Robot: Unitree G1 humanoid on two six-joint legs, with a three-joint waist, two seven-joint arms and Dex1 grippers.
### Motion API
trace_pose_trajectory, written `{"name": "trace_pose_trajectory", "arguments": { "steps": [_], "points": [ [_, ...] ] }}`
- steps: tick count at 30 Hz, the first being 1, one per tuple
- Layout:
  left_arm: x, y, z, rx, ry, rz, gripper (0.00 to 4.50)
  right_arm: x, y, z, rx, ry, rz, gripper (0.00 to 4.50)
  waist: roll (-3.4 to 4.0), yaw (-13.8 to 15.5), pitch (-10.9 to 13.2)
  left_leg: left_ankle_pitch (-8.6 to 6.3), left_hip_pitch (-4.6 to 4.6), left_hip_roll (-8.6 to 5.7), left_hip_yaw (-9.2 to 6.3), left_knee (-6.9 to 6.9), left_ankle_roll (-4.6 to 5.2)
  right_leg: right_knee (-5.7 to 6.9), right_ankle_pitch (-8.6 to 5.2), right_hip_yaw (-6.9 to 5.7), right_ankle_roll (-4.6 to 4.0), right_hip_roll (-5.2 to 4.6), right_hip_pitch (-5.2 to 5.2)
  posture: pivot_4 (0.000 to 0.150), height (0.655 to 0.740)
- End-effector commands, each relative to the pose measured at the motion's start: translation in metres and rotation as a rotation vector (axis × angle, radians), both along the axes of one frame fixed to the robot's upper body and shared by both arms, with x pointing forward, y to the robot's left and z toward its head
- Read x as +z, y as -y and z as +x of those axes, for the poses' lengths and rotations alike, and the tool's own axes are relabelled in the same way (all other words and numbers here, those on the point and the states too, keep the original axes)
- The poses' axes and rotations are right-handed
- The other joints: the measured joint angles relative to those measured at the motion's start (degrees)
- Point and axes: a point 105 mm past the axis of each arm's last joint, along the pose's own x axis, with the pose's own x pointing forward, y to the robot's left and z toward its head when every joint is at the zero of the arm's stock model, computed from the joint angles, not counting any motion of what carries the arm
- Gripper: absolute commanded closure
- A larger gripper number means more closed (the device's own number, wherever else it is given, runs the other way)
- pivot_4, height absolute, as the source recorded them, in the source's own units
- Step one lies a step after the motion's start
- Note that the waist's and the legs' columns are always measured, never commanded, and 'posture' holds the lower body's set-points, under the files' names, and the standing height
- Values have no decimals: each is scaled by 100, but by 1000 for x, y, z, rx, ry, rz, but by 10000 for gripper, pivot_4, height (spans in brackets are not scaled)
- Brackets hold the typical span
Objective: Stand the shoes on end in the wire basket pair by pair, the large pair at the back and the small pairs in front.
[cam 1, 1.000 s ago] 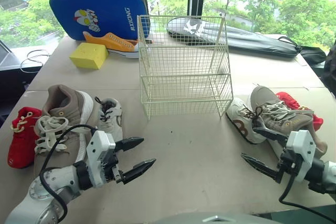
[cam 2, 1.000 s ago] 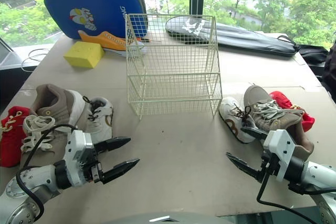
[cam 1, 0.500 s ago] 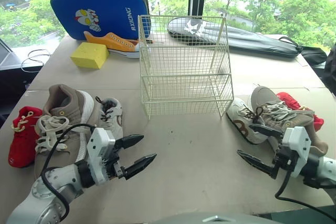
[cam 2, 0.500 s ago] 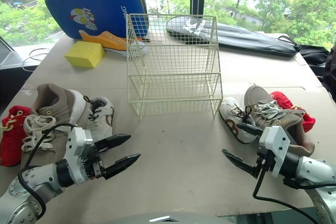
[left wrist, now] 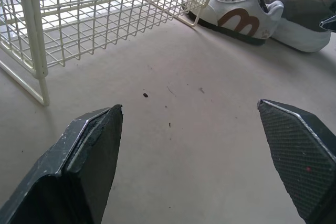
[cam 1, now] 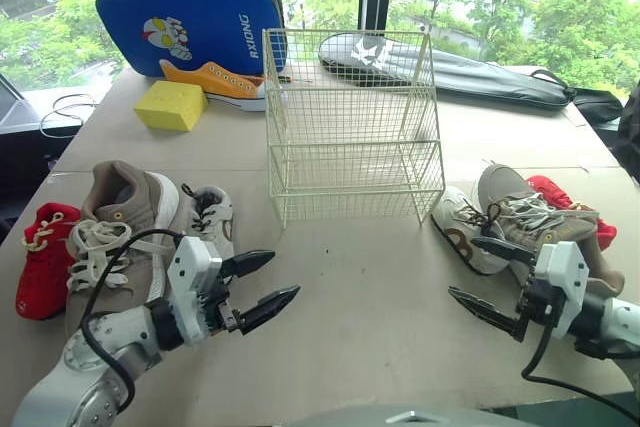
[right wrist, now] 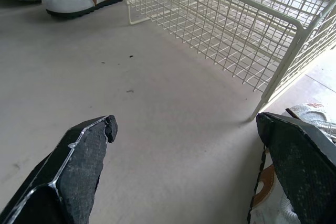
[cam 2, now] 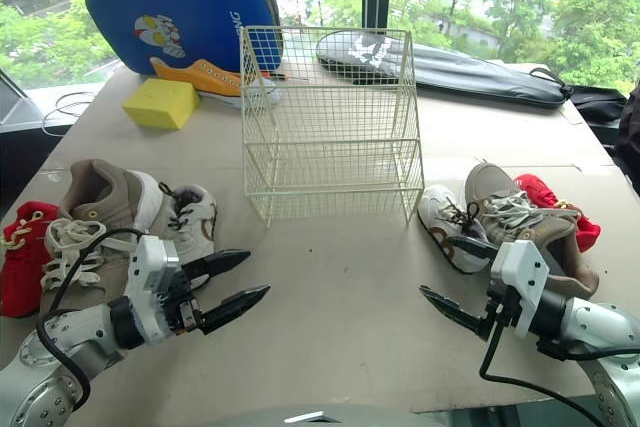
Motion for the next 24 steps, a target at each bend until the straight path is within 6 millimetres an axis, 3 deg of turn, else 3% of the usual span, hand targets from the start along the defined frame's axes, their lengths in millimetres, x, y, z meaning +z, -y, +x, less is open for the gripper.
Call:
{"name": "trace_pose_trajectory", "arguments": {
  "steps": [1,8,13,18,20,24],
  "points": [
    [20,1,7,49,52,-77,0,20,-11,2,44,71,46,569,1,-1,1,0,0,0,0,1,0,0,0,0,0,0,0,1500,7400],
    [60,-39,17,343,98,-247,0,52,-46,2,222,140,118,569,0,-34,1,0,3,13,-9,8,0,8,2,-14,-2,0,3,1500,7400],
    [88,-86,21,558,174,-118,0,73,-67,6,370,181,143,569,-4,-10,3,1,0,11,-28,12,-2,7,8,-36,-12,1,8,1500,7400],
    [91,-124,14,744,122,42,0,77,-73,10,429,193,138,569,-1,-9,5,3,1,11,-38,11,-8,1,9,-58,-14,-2,19,1500,7400],
    [81,-136,-2,814,15,93,0,77,-75,10,451,190,141,569,-4,-29,6,3,1,11,-38,11,-13,1,9,-60,-14,-2,19,1500,7400],
    [70,-132,-35,830,-48,164,0,79,-81,7,516,175,164,569,-5,-125,6,-6,2,13,-39,10,-31,-1,9,-67,-14,-7,19,1500,7400]
  ]
}}
